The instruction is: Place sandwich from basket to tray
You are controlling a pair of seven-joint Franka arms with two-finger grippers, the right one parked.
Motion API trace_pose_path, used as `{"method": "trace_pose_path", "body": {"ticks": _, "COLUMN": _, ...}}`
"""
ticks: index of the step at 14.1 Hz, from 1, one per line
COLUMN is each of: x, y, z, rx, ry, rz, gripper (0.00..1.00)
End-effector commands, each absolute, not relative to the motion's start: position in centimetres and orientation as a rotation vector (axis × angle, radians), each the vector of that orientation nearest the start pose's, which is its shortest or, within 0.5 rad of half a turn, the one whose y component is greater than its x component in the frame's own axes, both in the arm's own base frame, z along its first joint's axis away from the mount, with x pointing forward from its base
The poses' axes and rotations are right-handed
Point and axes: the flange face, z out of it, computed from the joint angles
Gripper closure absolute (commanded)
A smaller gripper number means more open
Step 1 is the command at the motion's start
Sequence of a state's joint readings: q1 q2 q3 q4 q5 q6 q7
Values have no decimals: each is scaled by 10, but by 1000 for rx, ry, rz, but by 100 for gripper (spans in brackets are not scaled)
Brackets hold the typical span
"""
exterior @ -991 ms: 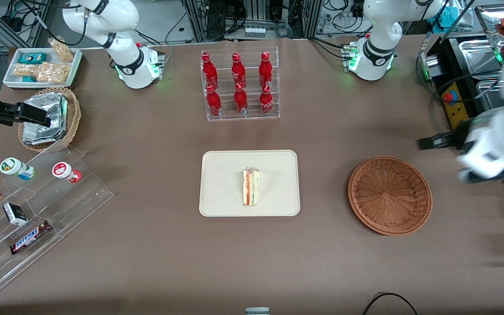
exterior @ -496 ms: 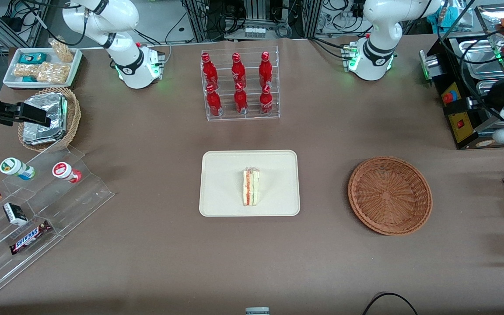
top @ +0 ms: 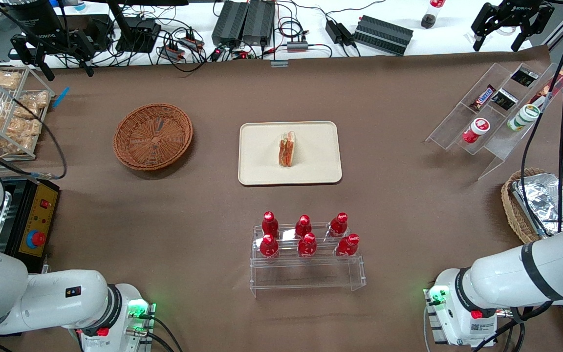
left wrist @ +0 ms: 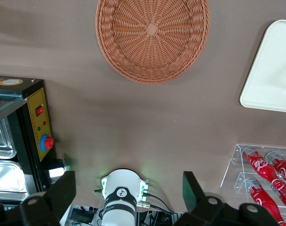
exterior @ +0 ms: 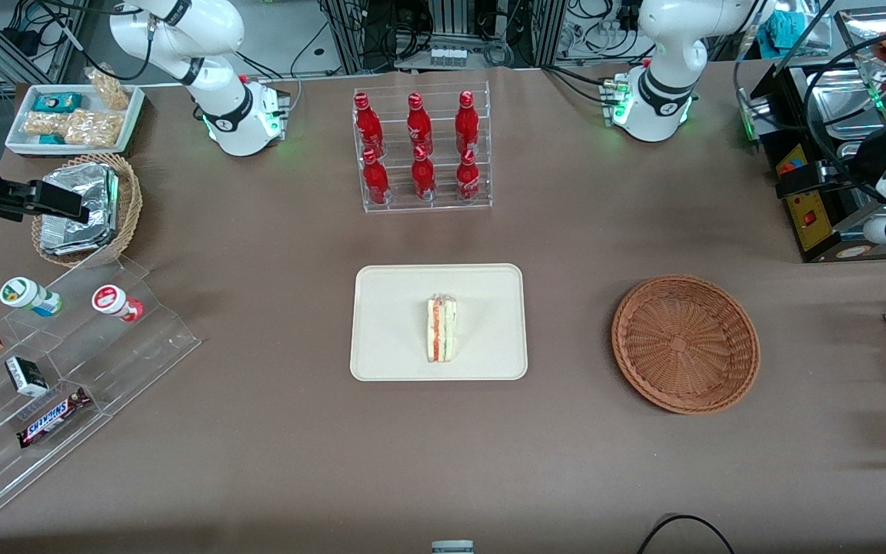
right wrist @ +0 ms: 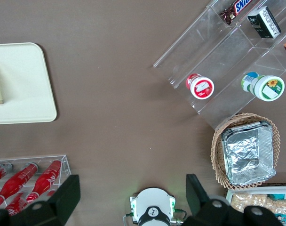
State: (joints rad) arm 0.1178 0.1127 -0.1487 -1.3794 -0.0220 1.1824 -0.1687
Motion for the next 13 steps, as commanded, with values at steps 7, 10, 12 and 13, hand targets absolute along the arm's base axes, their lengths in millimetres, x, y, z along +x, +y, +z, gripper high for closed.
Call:
{"method": "trace_pose_path", "body": {"ticks": 7, "x": 529, "y": -13, "z": 626, "rx": -3078, "ry": -336, "rz": 386, "gripper": 0}}
{"method": "trace_pose_path", "body": {"ticks": 10, "x": 520, "y": -17, "z": 620, "rx": -3081, "ry": -376, "rz": 304, "gripper": 0}}
{"method": "trace_pose_path", "body": {"ticks": 12, "x": 525, "y": -17, "z": 623, "rx": -3087, "ry": -379, "rz": 289, "gripper": 0}}
{"method": "trace_pose_path", "body": {"ticks": 13, "x": 525, "y": -17, "z": 623, "rx": -3087, "ry": -376, "rz": 289, "gripper": 0}}
